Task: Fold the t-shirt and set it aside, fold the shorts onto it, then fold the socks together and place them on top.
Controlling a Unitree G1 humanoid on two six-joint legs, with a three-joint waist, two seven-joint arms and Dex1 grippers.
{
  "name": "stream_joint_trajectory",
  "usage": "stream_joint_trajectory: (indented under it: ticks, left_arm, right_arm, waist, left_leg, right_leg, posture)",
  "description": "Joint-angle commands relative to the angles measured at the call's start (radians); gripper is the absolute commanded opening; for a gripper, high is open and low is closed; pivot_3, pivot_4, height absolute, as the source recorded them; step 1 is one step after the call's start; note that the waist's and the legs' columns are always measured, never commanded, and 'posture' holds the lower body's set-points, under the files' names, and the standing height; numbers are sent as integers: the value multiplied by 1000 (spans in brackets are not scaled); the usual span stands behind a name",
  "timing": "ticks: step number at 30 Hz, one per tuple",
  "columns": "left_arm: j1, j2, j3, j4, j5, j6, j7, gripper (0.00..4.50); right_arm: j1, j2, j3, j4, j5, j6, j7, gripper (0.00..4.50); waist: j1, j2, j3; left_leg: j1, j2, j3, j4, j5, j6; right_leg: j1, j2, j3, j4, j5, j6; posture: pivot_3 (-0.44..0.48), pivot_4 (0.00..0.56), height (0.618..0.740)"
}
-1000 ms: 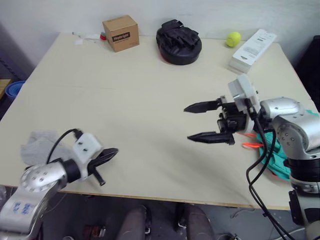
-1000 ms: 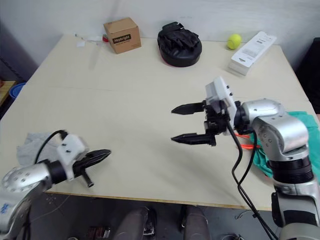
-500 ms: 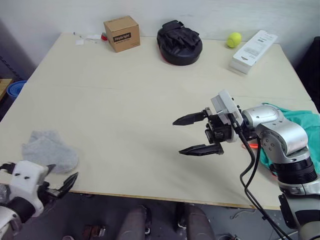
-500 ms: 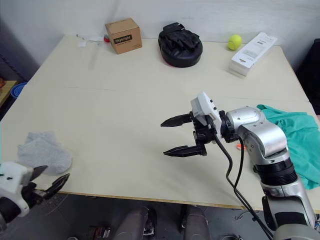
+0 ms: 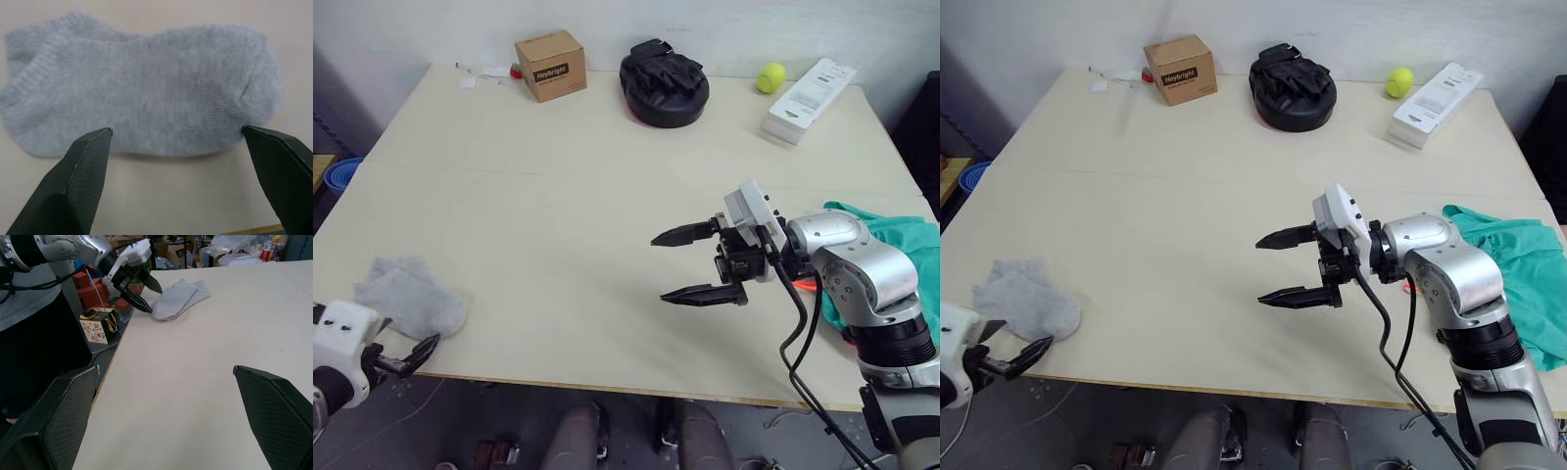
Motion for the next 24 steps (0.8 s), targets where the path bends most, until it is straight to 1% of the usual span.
stream_joint_trajectory:
  ticks: [1,7,8,10,12,13,14,20,21,22,23,24]
  left_arm:
    - [-48,33,-55,103,37,-14,-3,4482]
    - [-154,86,-145,240,55,-31,-26,4482]
    - [-174,90,-159,262,54,-33,-29,4304]
    - [-210,91,-181,295,49,-35,-33,3839]
    - [-239,91,-199,317,47,-39,-34,3240]
    - [-251,92,-209,325,48,-43,-37,2856]
    - [-260,92,-217,329,49,-45,-37,2621]
    - [-301,96,-246,334,44,-57,-57,707]
    - [-307,97,-249,332,42,-57,-60,482]
    - [-315,100,-260,319,39,-57,-71,156]
    - [-324,104,-275,295,32,-54,-84,27]
    - [-329,108,-285,279,28,-51,-94,27]
  right_arm:
    - [5,-8,-33,-50,24,4,-18,4500]
    - [12,-10,-55,-71,48,32,-57,4500]
    - [16,-12,-56,-75,49,34,-62,4500]
    - [23,-16,-58,-80,48,33,-71,4500]
    - [27,-16,-63,-84,49,37,-82,4500]
    - [29,-16,-66,-90,51,41,-88,4500]
    - [31,-16,-68,-92,52,43,-91,4500]
    - [58,-40,-74,-121,52,38,-93,4500]
    - [61,-44,-74,-124,52,36,-91,4500]
    - [63,-46,-75,-127,53,34,-91,4500]
    - [64,-48,-75,-129,52,32,-93,4500]
    - [65,-49,-75,-130,52,31,-94,4500]
  waist:
    - [0,0,0]
    - [6,4,-2]
    - [7,7,-3]
    - [7,10,-5]
    - [7,12,-6]
    - [7,13,-7]
    - [7,14,-7]
    - [6,14,-7]
    - [5,14,-7]
    - [6,14,-7]
    - [6,14,-7]
    - [7,14,-7]
  left_leg:
    - [0,0,0,0,0,0]
    - [3,0,0,-2,3,-3]
    - [3,0,0,-2,3,-3]
    - [4,0,0,-2,3,-3]
    - [4,0,0,-2,3,-2]
    - [4,0,0,-3,4,-3]
    - [4,0,0,-3,4,-3]
    - [4,0,1,-3,4,-3]
    - [4,0,1,-3,4,-3]
    - [4,0,1,-3,4,-3]
    - [4,-1,1,-3,4,-3]
    - [4,-1,1,-3,4,-3]
  right_leg:
    - [0,0,0,0,0,0]
    - [0,-1,0,4,-1,-2]
    - [0,-1,0,5,-1,-2]
    - [0,-2,0,5,-1,-2]
    - [0,-2,0,6,-1,-2]
    - [0,-2,0,6,-1,-2]
    - [0,-2,0,6,-1,-2]
    - [0,-2,0,6,-1,-2]
    - [0,-2,0,6,-1,-2]
    - [0,-2,0,6,-1,-2]
    - [0,-2,0,6,-1,-2]
    - [0,-2,0,6,-1,-2]
  posture:
    - [0,150,740]
    - [0,150,740]
    - [0,150,740]
    - [0,150,740]
    - [0,150,740]
    - [0,150,740]
    - [0,150,740]
    - [0,150,740]
    - [0,150,740]
    - [0,150,740]
    - [0,150,740]
    - [0,150,740]
